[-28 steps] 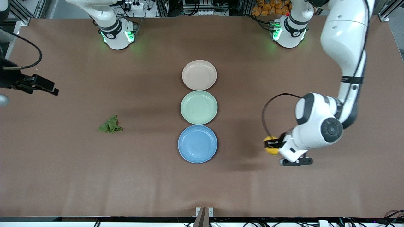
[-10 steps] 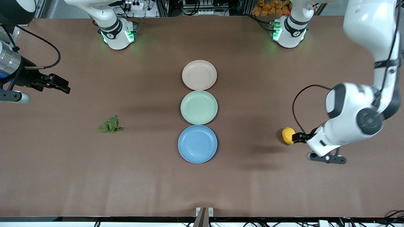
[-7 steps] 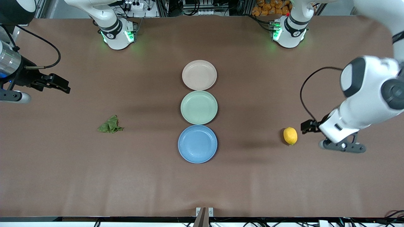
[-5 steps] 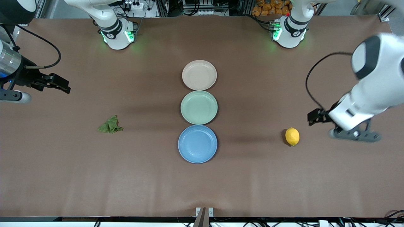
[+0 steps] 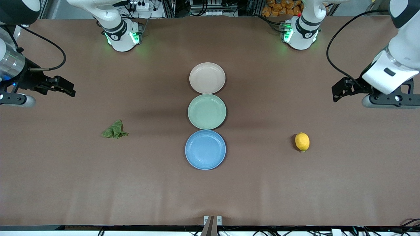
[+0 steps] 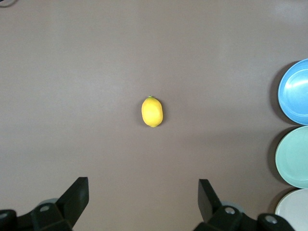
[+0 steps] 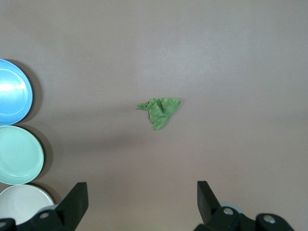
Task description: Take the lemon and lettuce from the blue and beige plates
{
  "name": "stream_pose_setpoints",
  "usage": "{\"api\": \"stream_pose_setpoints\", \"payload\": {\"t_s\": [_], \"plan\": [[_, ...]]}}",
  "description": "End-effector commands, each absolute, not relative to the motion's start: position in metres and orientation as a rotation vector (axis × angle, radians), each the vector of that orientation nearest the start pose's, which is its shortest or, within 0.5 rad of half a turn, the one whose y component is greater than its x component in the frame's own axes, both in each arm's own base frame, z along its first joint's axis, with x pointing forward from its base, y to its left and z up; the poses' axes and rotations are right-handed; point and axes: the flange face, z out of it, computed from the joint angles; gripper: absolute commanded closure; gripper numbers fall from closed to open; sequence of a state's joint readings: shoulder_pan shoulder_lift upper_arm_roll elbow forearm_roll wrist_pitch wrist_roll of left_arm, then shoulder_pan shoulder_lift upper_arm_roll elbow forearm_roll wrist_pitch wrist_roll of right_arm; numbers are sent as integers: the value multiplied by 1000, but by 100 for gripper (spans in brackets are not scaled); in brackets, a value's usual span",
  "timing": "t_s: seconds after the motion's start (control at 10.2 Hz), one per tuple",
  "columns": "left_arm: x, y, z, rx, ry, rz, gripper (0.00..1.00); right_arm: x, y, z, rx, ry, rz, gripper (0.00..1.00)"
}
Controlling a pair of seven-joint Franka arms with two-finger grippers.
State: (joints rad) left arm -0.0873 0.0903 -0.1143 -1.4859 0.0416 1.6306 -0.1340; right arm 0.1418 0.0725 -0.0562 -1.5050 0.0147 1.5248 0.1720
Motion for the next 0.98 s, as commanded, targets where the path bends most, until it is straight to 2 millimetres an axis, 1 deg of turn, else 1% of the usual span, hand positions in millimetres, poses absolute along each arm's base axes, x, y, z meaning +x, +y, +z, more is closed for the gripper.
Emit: {"api": "stream_pose_setpoints", "payload": {"t_s": [0.0,0.2,0.3,0.39,0.49,0.59,0.89], "plan": [[564,-107,622,-3109,99,-67,0,566,58,614,-3153,99,48,0],[559,-108,628,-3118,103,-74,0,565,60,614,-3152,58,49,0],[558,-106,630,-3124,96,-79,0,565,60,613,-3152,25,51,0],[559,-100,630,-3123,110,-79,0,565,60,613,-3152,22,51,0],[560,-91,632,-3123,111,-83,0,565,62,613,-3153,17,54,0],[561,-86,632,-3121,101,-79,0,565,60,613,-3153,22,54,0],[564,-80,632,-3114,93,-72,0,565,60,613,-3153,22,54,0]]}}
